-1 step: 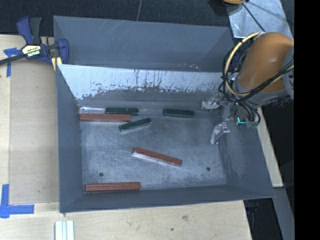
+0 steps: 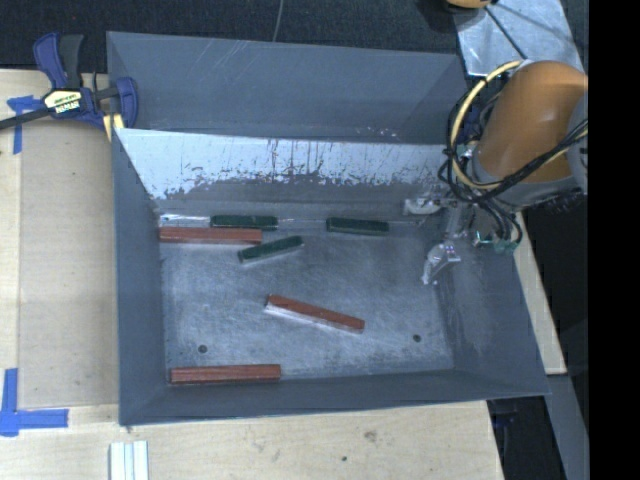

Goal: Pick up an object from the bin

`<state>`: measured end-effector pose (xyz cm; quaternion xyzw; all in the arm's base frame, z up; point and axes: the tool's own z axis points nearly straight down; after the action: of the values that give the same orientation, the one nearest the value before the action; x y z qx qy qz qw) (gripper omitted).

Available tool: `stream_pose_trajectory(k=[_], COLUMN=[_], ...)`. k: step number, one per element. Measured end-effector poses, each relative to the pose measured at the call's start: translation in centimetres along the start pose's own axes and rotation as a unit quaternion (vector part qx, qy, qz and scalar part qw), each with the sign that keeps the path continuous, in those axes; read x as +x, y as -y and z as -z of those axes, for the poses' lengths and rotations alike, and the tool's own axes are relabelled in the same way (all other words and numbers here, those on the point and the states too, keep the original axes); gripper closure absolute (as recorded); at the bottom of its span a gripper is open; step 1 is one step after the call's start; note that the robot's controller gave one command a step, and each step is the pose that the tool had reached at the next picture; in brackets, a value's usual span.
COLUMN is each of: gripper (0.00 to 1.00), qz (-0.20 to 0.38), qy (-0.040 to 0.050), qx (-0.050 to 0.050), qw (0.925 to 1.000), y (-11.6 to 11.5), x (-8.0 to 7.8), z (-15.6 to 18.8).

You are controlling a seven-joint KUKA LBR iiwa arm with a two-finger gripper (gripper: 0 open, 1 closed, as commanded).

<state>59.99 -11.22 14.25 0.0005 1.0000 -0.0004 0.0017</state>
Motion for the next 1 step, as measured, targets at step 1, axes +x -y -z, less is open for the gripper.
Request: stream_pose_trajectory(k=[1], gripper=[0.0], qz=[0.019], qy=[0.002], qx=[0.001], qw=[0.9998], y=[-5.31], x=[1.81], z=[-4.36])
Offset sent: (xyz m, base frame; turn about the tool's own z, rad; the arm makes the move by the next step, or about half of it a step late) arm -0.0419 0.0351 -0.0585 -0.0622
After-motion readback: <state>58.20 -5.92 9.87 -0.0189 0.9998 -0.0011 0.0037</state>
